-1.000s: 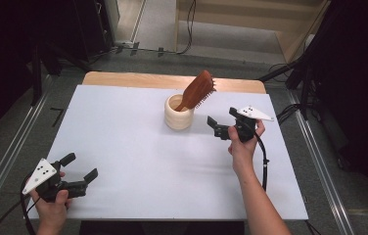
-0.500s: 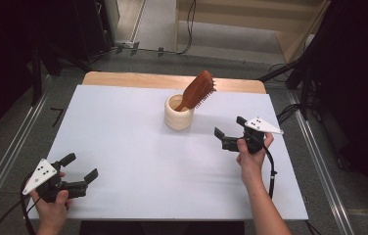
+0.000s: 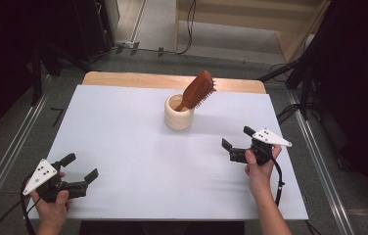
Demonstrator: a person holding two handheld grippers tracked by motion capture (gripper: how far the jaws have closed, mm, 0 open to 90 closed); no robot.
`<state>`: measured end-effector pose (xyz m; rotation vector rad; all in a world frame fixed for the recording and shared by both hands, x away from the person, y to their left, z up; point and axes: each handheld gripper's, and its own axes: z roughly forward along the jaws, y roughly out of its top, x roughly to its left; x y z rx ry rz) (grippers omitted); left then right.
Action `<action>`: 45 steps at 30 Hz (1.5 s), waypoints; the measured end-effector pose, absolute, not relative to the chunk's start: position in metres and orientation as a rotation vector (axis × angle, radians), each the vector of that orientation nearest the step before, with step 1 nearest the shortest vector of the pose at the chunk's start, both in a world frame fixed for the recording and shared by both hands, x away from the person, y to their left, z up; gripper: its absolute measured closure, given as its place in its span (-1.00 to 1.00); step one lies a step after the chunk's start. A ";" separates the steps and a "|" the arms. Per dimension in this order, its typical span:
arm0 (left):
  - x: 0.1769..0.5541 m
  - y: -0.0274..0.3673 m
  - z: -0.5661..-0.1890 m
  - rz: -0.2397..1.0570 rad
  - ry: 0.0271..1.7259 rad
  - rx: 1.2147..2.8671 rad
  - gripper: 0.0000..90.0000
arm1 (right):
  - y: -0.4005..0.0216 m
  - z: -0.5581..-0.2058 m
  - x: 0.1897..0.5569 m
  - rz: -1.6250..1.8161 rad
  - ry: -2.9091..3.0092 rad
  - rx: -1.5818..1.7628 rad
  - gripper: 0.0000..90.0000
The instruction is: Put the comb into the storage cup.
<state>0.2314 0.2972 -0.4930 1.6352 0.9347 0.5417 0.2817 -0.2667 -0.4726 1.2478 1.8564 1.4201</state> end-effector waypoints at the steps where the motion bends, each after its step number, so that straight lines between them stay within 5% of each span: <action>1: 0.231 0.297 -0.493 0.542 0.935 1.635 -1.00 | -0.268 -0.473 0.280 1.426 1.858 1.246 -1.00; 45: 0.230 0.295 -0.493 0.558 0.922 1.650 -1.00 | -0.332 -0.498 0.214 1.375 1.811 1.274 -1.00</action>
